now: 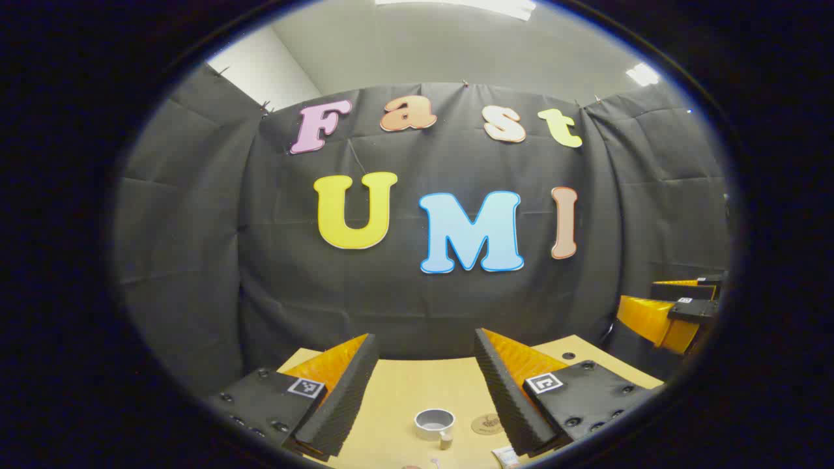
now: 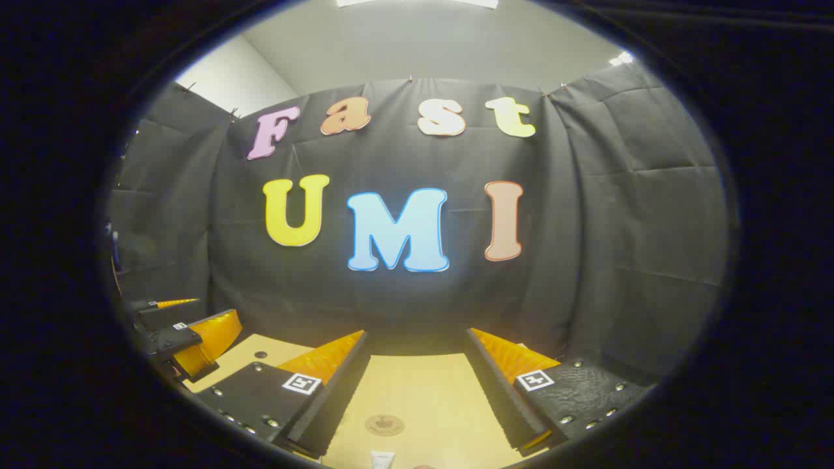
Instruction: Put the toothbrush and toothpaste on the desktop into the cup, then pick up the cup and place it on the coaster on the desktop.
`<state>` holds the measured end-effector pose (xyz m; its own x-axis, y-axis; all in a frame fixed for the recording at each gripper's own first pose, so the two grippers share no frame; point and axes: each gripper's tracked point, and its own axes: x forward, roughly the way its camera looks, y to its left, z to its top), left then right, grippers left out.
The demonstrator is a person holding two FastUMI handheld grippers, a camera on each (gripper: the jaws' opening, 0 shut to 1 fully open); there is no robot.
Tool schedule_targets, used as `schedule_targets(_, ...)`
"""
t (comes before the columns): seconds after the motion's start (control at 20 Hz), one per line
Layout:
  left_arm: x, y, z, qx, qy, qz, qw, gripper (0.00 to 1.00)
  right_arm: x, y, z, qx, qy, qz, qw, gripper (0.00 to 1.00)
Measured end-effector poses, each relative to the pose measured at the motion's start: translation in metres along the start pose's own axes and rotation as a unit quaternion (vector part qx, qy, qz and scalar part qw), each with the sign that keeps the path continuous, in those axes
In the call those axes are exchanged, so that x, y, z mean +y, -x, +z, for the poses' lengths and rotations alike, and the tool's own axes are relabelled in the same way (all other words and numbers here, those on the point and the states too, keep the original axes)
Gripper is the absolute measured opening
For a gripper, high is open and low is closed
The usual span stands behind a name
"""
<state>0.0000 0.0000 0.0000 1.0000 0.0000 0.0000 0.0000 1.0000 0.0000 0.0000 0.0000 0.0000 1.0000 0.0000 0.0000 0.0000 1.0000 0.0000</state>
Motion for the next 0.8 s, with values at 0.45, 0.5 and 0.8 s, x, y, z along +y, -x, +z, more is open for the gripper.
schedule_targets(0.45, -0.009, -0.009, -0.008, 0.024, -0.002, -0.007, 1.0, 0.96, 0.016, -0.019, -0.018, 0.039, -0.002, 0.038, 0.999, 0.93)
schedule_targets(0.5, -0.01, -0.009, -0.01, 0.027, -0.002, -0.006, 1.0, 0.96, 0.018, -0.02, -0.018, 0.041, 0.0, 0.041, 0.998, 0.94)
schedule_targets(0.8, -0.014, -0.016, -0.039, 0.069, 0.008, -0.003, 0.998, 0.96, 0.022, -0.027, -0.042, 0.081, 0.002, 0.058, 0.995, 0.94)
